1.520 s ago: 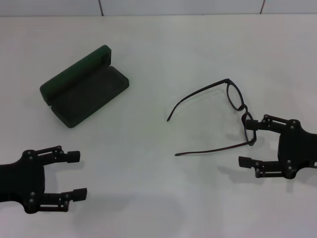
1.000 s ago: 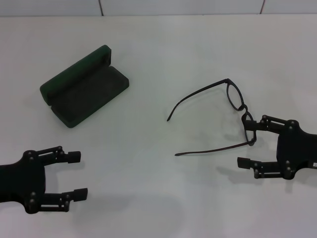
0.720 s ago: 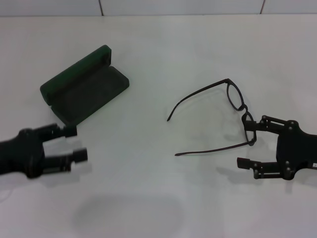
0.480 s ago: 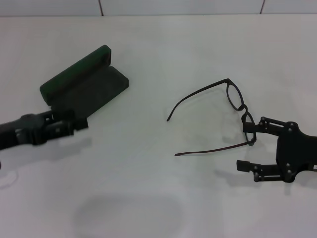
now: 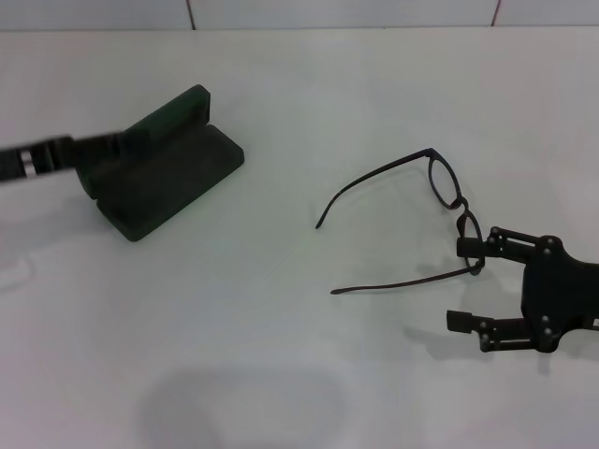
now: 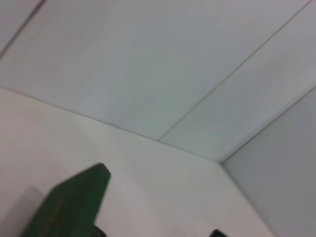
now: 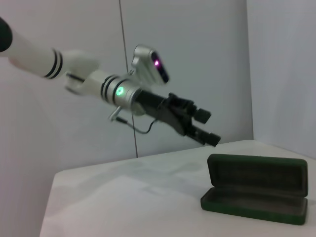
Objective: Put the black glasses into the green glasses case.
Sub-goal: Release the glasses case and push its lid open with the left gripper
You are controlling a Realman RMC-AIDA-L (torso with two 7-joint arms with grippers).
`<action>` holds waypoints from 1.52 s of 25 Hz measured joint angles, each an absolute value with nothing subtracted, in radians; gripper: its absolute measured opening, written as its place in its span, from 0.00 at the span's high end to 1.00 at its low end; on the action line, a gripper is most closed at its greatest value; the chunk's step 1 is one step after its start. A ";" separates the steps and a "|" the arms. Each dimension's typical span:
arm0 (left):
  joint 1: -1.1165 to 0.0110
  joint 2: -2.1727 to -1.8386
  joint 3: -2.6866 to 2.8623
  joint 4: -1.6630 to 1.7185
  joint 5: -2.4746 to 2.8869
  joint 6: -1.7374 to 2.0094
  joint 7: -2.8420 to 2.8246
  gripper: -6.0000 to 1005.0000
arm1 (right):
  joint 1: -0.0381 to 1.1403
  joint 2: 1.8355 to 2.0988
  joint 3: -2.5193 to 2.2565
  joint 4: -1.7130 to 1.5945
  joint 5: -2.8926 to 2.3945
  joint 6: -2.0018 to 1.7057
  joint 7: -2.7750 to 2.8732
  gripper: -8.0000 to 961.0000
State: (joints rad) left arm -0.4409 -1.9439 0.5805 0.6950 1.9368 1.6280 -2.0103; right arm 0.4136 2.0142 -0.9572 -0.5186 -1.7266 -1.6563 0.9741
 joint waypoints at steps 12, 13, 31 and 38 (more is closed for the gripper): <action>-0.727 -1.931 0.700 0.965 2.412 1.581 -2.163 0.18 | 0.421 2.021 -0.960 -0.518 -1.729 -1.667 0.979 0.09; -0.770 -1.926 0.749 0.965 2.497 1.557 -2.195 0.18 | 0.423 2.022 -0.962 -0.518 -1.730 -1.667 0.982 0.09; -0.854 -1.941 0.981 0.828 2.674 1.352 -2.280 0.24 | 0.425 2.022 -0.983 -0.519 -1.725 -1.659 0.986 0.09; -0.851 -1.946 0.992 0.843 2.677 1.344 -2.250 0.26 | 0.421 2.020 -0.983 -0.519 -1.725 -1.655 0.986 0.09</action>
State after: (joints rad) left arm -0.8509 -1.9457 0.9923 0.8434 2.6767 1.3445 -2.2499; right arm 0.4212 2.0204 -0.9833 -0.5185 -1.7253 -1.6547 0.9863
